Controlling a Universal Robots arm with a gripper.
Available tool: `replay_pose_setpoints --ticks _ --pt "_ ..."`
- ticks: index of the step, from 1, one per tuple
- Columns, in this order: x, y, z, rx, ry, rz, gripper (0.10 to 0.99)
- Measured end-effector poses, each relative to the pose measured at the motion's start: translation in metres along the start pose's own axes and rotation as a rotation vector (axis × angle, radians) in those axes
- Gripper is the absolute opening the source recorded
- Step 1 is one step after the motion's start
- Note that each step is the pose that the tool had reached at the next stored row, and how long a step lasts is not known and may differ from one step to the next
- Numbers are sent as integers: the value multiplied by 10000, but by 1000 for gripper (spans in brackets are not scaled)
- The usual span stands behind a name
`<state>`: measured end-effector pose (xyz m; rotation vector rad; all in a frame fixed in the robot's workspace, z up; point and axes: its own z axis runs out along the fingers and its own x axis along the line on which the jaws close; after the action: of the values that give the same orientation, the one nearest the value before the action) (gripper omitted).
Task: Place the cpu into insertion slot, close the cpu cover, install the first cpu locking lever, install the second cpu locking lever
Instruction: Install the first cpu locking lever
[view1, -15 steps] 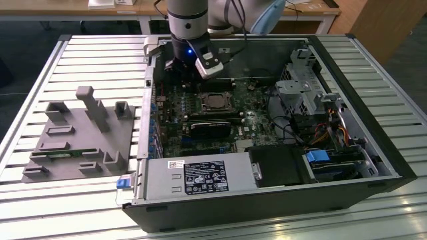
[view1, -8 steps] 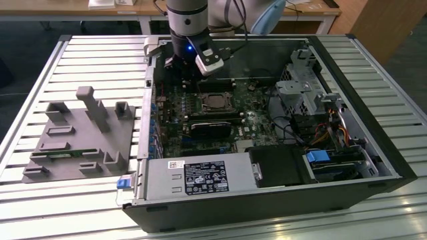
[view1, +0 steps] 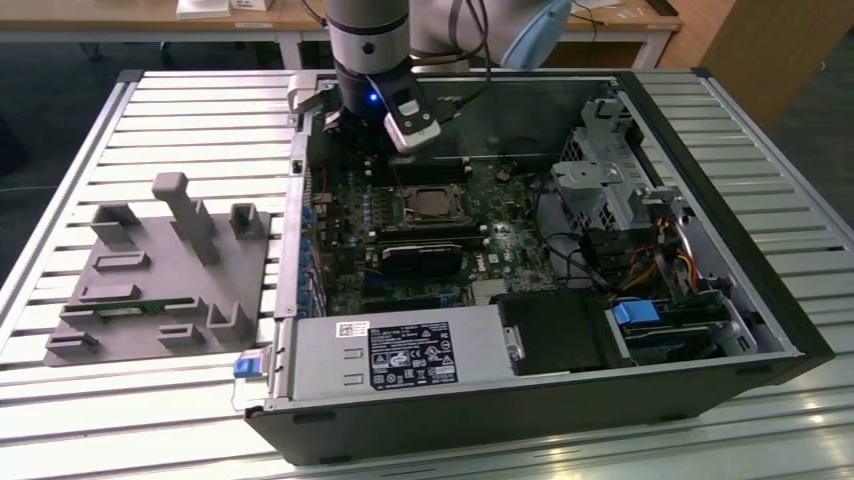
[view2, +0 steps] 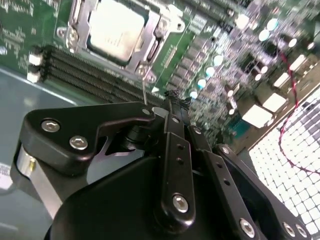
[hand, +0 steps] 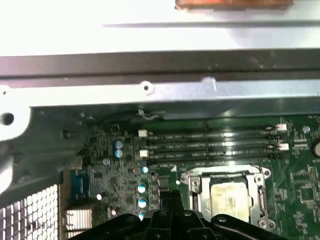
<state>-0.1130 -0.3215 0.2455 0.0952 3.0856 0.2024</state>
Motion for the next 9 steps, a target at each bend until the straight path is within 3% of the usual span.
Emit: replay_pose_setpoints --ticks 4,9 --pt "22 -2 -1 -478 28 25 102" --pt "41 -3 -3 -940 56 49 102"
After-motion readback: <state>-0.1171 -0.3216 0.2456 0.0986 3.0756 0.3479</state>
